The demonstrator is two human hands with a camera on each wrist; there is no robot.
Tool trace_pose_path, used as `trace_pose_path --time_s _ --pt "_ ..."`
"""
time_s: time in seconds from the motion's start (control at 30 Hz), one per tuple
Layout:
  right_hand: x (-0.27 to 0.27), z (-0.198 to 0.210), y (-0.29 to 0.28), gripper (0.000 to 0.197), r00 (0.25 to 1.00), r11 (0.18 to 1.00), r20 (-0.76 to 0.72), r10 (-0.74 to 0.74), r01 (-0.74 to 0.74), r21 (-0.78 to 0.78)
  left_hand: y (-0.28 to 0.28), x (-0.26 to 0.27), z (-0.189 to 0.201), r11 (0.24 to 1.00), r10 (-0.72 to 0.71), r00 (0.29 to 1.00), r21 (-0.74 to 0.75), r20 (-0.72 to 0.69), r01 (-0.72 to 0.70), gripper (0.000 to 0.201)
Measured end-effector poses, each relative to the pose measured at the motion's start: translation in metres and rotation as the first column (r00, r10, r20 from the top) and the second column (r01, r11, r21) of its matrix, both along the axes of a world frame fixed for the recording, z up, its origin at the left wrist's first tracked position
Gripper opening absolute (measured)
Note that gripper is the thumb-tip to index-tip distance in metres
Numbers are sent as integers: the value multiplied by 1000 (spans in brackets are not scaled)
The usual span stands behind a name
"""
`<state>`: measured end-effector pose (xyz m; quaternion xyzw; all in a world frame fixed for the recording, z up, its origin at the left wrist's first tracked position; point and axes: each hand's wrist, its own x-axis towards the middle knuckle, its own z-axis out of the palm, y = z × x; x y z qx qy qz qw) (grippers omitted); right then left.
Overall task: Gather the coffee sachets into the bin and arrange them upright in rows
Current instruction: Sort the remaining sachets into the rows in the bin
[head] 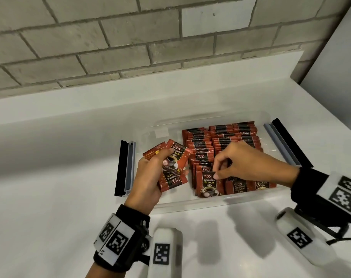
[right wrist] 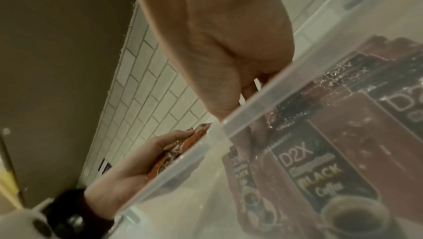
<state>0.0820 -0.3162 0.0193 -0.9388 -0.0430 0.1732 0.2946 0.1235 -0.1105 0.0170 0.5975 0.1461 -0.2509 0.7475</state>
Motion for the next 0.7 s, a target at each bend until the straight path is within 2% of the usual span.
trace_pose_path --time_s 0.07,0.13,0.23,0.33,0.5,0.6,0.7 --pt "-1 -3 0 11 1000 998 9 13 -13 -65 0 0 -2 1000 -16 1000 27 -14 16 27" --pt "0 -2 -2 20 1000 994 11 1 0 -108 -1 1 -3 999 -36 999 30 -21 37 24" --pt "7 9 -5 33 994 991 20 -110 108 82 0 1 -4 999 -54 998 -2 -15 54 19" --pt "15 19 -2 46 977 937 -40 -211 214 276 -1 0 -3 996 -82 997 -37 -8 81 25" --pt "21 22 8 17 958 874 -118 -263 288 391 -2 -1 -1 991 -119 992 -57 -34 117 36" --pt "22 29 6 11 948 850 -139 -285 317 422 -2 -1 -1 992 -111 993 -59 -47 108 35" --pt "19 35 -6 9 940 846 -142 -311 342 409 -2 4 -4 997 -46 993 -65 -109 39 24"
